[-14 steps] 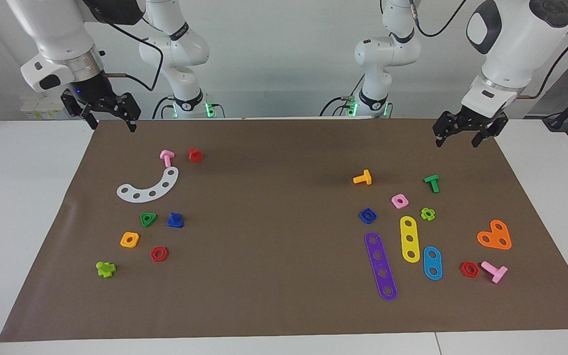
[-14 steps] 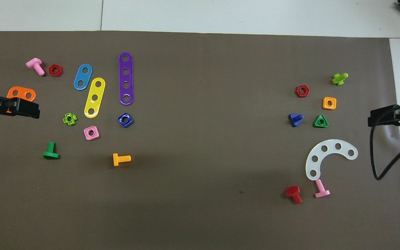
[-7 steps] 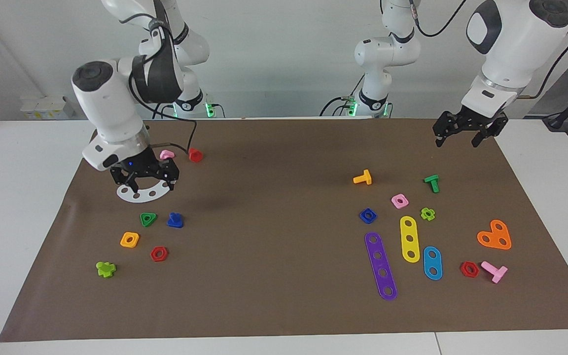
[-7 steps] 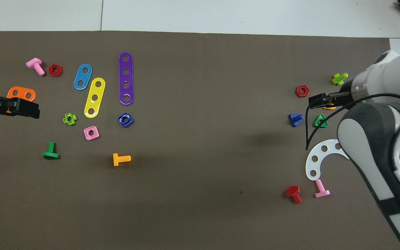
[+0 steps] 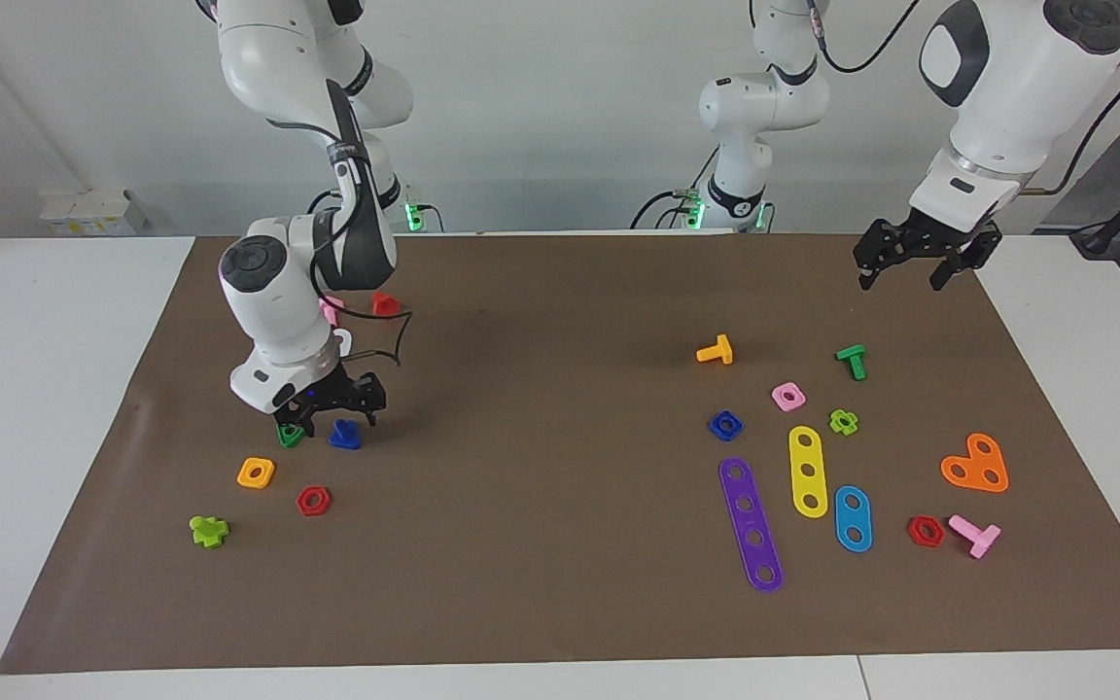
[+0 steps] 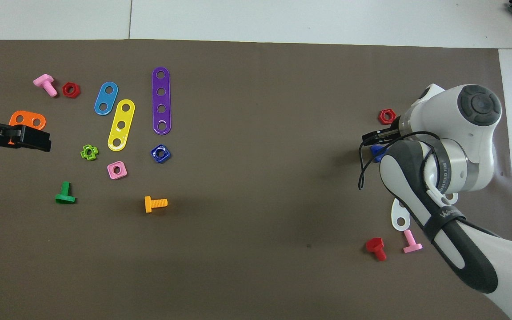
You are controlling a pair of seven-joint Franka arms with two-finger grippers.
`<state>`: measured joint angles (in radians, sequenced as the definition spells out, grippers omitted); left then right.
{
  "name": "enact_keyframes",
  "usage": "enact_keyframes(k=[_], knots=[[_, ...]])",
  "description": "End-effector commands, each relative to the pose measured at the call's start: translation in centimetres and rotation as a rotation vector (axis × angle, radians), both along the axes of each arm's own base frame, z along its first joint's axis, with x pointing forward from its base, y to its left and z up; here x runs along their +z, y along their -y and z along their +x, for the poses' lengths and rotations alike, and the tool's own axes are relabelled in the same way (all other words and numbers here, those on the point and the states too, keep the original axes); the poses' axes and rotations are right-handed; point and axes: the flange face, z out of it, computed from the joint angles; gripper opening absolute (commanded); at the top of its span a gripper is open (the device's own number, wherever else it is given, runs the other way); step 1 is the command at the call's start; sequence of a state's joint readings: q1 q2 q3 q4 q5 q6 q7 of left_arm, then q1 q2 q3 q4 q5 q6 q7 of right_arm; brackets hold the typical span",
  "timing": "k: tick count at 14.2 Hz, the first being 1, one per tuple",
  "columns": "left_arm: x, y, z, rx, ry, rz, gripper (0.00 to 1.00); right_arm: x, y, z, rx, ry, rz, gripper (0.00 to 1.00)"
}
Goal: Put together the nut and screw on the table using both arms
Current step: 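Reach the right gripper down and grasp the blue screw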
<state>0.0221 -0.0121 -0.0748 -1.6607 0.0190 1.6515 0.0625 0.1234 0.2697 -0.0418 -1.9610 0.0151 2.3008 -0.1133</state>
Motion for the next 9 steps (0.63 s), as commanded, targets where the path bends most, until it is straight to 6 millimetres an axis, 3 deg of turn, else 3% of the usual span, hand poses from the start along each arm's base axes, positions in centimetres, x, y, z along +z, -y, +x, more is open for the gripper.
enact_keyframes(k=[1,4,7,9], knots=[[0.1,-0.4,-0.8,-0.001,0.001,-0.003,1.00,-1.8,1.0,-1.0,0.031,0.026,0.012,0.83],[0.1,-0.4,-0.8,-0.001,0.001,-0.003,1.00,-2.8,1.0,-1.7,0.039,0.007,0.010,0.59],[0.1,-0.5,-0.8,0.000,0.003,-0.001,1.00,-3.5,1.3,-1.8,0.071,-0.005,0.006,0.44],[0.1,-0.5,-0.8,0.000,0.001,-0.001,1.00,-3.8,1.5,-1.9,0.064,-0.007,0.006,0.43]])
